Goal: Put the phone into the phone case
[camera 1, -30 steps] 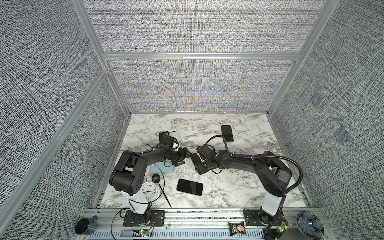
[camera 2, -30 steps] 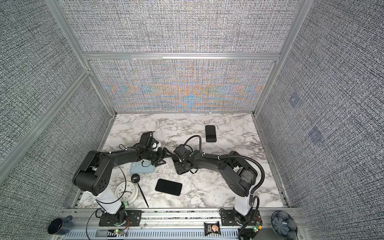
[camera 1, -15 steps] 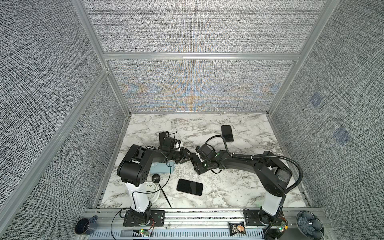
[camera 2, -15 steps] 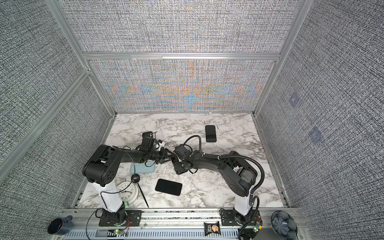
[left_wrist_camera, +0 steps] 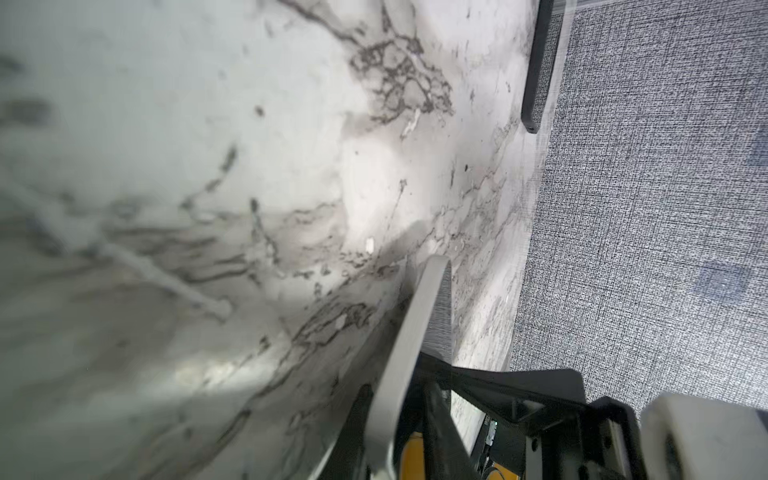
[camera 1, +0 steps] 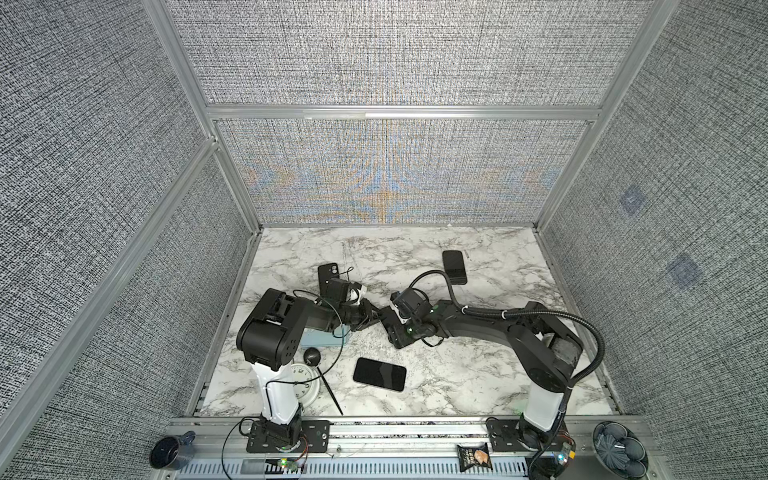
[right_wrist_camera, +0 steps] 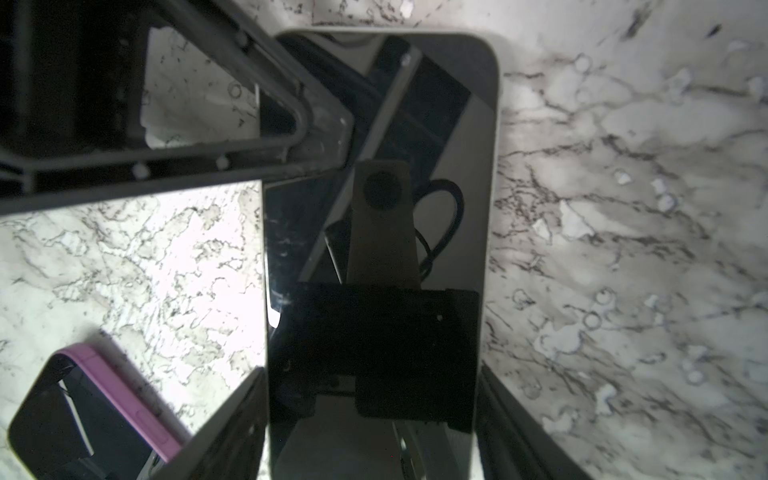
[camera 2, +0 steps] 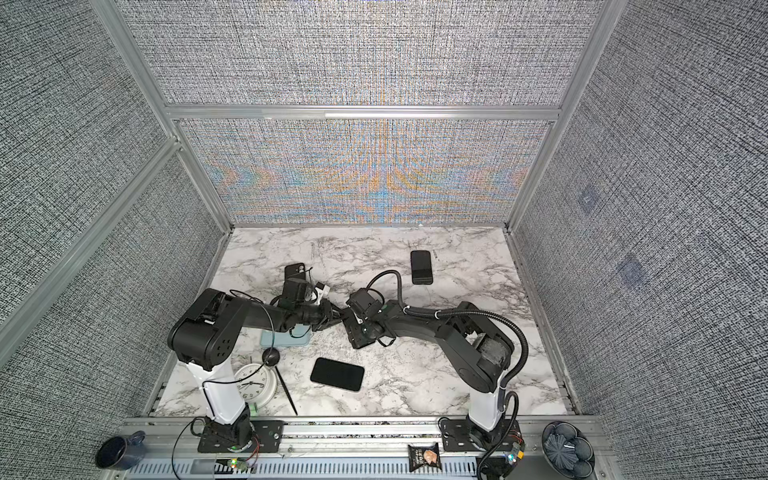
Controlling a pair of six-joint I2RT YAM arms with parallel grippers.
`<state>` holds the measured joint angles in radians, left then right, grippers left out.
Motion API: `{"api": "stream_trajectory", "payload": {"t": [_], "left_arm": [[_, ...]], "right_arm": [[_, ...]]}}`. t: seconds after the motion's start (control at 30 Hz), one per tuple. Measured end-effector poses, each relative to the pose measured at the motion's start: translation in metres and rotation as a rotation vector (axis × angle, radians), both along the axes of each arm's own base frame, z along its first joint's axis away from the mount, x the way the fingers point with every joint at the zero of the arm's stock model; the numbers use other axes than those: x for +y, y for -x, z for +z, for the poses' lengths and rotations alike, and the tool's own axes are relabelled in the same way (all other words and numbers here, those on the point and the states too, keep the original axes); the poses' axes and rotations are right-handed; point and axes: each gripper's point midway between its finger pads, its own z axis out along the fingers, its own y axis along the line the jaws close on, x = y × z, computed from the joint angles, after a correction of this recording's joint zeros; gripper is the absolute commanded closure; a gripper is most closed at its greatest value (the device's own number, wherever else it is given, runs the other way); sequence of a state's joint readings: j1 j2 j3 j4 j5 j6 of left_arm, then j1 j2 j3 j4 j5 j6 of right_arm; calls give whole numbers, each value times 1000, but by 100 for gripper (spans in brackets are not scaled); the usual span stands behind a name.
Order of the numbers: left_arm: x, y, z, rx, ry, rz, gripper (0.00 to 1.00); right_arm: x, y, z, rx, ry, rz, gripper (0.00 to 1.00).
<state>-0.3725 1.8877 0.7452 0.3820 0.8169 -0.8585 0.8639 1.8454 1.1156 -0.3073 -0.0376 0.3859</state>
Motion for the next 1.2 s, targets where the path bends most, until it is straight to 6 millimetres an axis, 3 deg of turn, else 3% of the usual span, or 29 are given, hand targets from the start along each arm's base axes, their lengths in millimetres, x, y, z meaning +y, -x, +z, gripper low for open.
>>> {"api": "stream_trajectory", "payload": {"t": [0.37, 0.77, 1.0, 1.2], "left_arm": [[-4, 8, 12, -9, 42, -25, 93], [-3, 0, 31, -39, 53, 18, 99], [-8, -16, 65, -81, 102, 53, 100], [-14, -33, 96, -106, 191, 113, 100]], "right_arm": [[-6, 8, 8, 26, 13, 8, 22], [-22, 2, 63, -71, -37, -24, 20], [-51, -4, 98, -48, -210, -207, 20], [-78, -9, 98, 79, -452, -438, 22]]}}
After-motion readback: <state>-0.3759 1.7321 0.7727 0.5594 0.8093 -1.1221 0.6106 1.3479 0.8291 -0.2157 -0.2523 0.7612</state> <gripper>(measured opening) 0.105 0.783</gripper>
